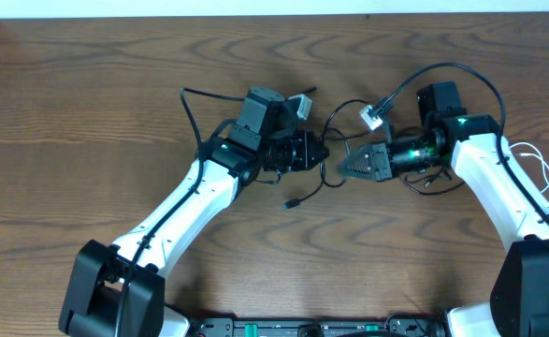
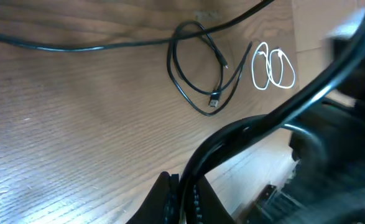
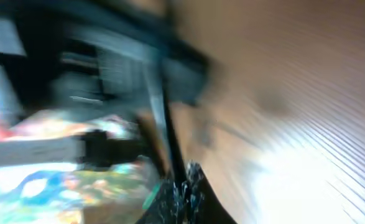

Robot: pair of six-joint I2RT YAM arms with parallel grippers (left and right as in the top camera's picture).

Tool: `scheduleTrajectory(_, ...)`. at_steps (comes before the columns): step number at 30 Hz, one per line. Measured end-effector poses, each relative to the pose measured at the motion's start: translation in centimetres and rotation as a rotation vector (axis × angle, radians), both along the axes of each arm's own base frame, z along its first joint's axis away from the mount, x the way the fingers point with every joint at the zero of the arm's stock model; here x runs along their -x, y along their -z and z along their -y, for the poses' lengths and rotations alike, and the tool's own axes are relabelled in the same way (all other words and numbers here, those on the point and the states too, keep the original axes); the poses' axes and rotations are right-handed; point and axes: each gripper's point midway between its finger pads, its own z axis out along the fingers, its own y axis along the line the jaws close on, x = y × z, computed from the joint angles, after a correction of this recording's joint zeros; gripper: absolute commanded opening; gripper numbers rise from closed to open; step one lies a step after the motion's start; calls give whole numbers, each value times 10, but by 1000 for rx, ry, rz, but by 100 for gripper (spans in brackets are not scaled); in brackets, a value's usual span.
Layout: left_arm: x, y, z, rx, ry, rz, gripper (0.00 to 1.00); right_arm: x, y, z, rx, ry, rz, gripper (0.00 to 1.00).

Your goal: Untangle cables

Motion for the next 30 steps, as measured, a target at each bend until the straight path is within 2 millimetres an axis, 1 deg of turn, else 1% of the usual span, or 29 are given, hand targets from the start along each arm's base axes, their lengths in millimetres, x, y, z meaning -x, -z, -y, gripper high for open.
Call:
scheduleTrajectory(1,0,0,0,0,0,1,8,1,17,11,118,33,-40,1)
scheduleTrajectory(3,2,-2,3,13,13,1,8,3,34,26,246,68,-71,1)
scheduleTrajectory(6,6,-11,14,67,52,16,8,5,49,42,379,102,-102,1)
scheduleTrajectory(8,8,-23,23,135,87,25,8,4,52,47,414,112,-102,1)
scheduleTrajectory(11,9,-50,35,262,143,57,7,4,59,57,486,126,-102,1)
scheduleTrajectory(13,11,-61,37,311,166,48,8,4,62,63,520,131,-99,1)
scheduleTrajectory(18,22,-68,39,361,211,-11,8,0,63,65,535,138,-81,1)
scheduleTrajectory(21,27,-67,39,367,231,-29,8,-2,62,62,519,139,-71,1)
scheduleTrajectory(22,28,-66,39,364,234,-30,13,-3,61,62,513,139,-70,1)
scheduleTrajectory(23,29,-64,38,357,239,-34,27,-3,61,60,505,137,-70,1)
scheduleTrajectory(25,33,-56,35,326,239,-54,34,-2,57,55,470,126,-67,1)
scheduleTrajectory(28,38,-28,23,212,193,-116,35,-3,50,45,397,102,-49,1)
scheduleTrajectory(30,38,-12,15,132,157,-129,35,-4,44,38,346,89,-36,1)
